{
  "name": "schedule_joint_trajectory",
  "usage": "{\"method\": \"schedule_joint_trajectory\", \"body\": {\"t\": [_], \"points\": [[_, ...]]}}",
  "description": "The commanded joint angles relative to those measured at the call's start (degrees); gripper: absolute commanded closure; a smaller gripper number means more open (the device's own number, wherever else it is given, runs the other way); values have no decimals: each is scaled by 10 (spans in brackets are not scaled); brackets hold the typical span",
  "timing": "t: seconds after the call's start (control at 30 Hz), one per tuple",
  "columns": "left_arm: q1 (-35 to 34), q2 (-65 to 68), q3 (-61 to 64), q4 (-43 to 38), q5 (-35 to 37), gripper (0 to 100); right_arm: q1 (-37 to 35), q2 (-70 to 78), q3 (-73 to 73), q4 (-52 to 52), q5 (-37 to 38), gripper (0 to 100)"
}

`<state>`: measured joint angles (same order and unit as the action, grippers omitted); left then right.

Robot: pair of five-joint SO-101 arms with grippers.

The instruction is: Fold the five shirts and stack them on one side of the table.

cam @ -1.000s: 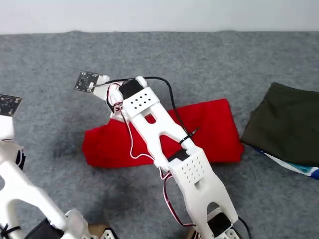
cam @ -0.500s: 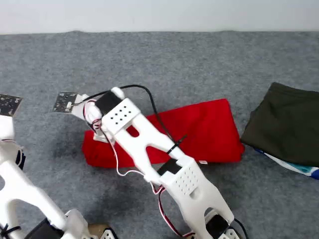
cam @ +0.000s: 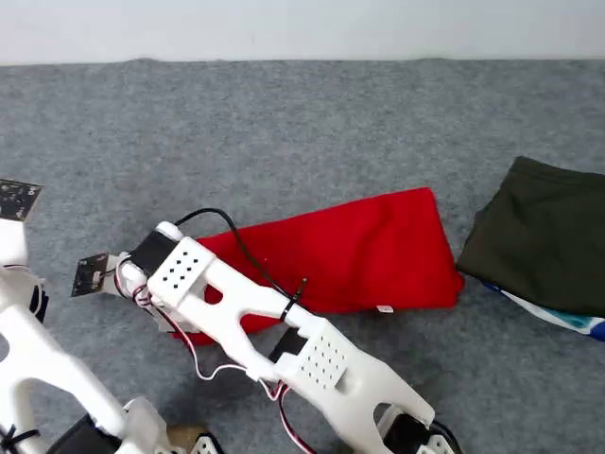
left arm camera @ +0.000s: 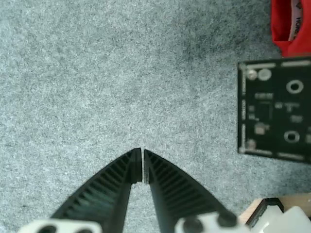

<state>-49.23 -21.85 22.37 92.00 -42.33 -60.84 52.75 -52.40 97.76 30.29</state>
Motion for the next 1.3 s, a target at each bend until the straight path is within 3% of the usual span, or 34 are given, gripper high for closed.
{"method": "schedule_joint_trajectory", "body": {"t": [0.0, 0.33, 0.53, 0.87, 1.27], "points": [[0, -19, -3, -1, -4, 985, 25, -63, -9, 11, -7, 989], [1, -19, -3, -1, -4, 985, 184, -167, 33, 53, -19, 989], [3, -19, -3, -2, -4, 985, 194, -204, 149, 51, -22, 989], [3, -18, -3, -3, -4, 985, 282, -86, 197, 43, -23, 988], [1, -18, -3, -4, -4, 985, 247, -203, 182, 47, -63, 988]]}}
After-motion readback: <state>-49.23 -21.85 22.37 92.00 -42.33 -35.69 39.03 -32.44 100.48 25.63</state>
